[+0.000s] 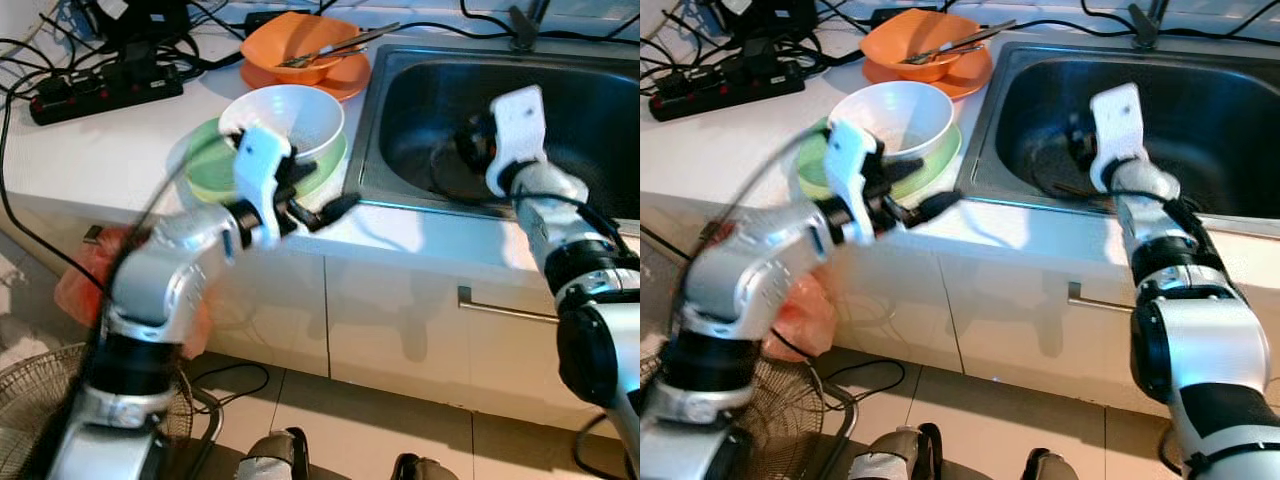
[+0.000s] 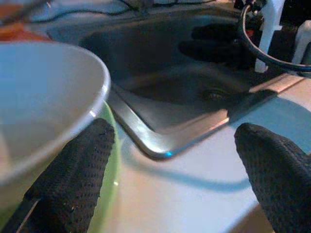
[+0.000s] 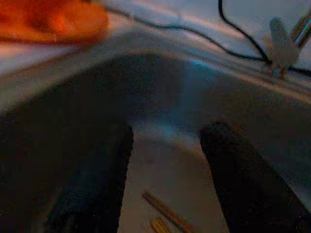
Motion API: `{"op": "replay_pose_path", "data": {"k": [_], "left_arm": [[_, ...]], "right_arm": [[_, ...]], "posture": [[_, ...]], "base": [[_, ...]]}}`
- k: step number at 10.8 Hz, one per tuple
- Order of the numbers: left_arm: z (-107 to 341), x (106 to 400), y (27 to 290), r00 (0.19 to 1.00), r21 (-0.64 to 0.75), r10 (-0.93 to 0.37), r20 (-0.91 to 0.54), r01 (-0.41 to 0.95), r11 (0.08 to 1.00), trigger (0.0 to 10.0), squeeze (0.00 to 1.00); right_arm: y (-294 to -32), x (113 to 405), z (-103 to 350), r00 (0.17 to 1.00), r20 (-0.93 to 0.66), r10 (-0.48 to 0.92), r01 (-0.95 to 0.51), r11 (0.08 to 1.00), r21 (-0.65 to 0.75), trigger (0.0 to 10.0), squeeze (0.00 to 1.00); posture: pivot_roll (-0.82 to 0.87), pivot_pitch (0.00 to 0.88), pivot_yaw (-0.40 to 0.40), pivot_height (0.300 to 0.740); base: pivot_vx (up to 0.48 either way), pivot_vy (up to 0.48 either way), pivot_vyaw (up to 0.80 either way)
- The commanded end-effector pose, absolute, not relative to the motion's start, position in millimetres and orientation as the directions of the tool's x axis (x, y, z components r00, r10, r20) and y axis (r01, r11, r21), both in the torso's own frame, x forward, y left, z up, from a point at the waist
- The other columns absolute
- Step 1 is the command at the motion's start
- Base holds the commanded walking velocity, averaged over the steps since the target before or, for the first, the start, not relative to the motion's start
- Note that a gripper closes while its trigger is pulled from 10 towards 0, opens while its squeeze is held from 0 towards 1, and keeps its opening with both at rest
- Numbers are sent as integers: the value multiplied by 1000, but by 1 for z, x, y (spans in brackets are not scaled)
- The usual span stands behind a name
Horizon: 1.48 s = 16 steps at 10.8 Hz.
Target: Kitchen organization
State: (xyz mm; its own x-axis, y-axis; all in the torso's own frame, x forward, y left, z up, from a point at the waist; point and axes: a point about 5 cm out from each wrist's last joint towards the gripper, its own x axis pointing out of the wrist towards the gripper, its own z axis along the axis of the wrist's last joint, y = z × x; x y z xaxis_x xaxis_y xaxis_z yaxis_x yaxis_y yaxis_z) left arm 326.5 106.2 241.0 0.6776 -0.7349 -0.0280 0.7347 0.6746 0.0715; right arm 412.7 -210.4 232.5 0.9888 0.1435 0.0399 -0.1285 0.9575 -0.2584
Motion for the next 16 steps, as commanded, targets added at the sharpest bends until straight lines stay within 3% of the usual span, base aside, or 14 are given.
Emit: {"op": "replay_pose_path", "data": {"k": [1, 6, 7, 8, 9, 10, 13, 16], "left_arm": [[248, 327, 108, 679, 109, -734, -17, 731, 674, 10000, 1000], [285, 347, 129, 758, 315, -650, 60, 603, 733, 10000, 1000], [286, 354, 141, 792, 335, -607, 59, 557, 760, 10000, 898], [284, 361, 152, 831, 411, -555, 36, 494, 766, 10000, 824], [280, 362, 153, 831, 405, -556, 8, 506, 762, 10000, 251], [268, 368, 160, 824, 452, -561, -87, 534, 714, 10000, 0], [255, 373, 163, 775, 562, -603, -190, 590, 580, 10000, 0], [270, 382, 162, 778, 579, -614, -136, 565, 588, 10000, 0]], "right_arm": [[-203, 415, 248, 979, 101, 175, -146, 959, -243, 10000, 1000], [-177, 413, 267, 932, 220, 288, -244, 948, -206, 10000, 996], [-174, 412, 269, 923, 236, 304, -262, 946, -194, 10000, 0], [-171, 410, 269, 915, 245, 319, -278, 942, -188, 10000, 0], [-167, 408, 271, 901, 265, 344, -304, 936, -180, 10000, 0], [-162, 403, 276, 877, 306, 371, -336, 928, -163, 10000, 0], [-163, 397, 278, 873, 344, 346, -342, 937, -75, 10000, 0], [-165, 394, 273, 888, 332, 317, -327, 945, -26, 10000, 0]], "posture": [[190, 134, 91, 740], [173, 133, 68, 740], [173, 133, 68, 740], [173, 135, 67, 740], [173, 135, 68, 740], [165, 139, 69, 740], [148, 147, 76, 740], [152, 148, 73, 740]], "base": [[0, 0, 0], [0, 0, 0], [0, 0, 0], [0, 0, 0], [0, 0, 0], [0, 0, 0], [0, 0, 0], [0, 0, 0]]}}
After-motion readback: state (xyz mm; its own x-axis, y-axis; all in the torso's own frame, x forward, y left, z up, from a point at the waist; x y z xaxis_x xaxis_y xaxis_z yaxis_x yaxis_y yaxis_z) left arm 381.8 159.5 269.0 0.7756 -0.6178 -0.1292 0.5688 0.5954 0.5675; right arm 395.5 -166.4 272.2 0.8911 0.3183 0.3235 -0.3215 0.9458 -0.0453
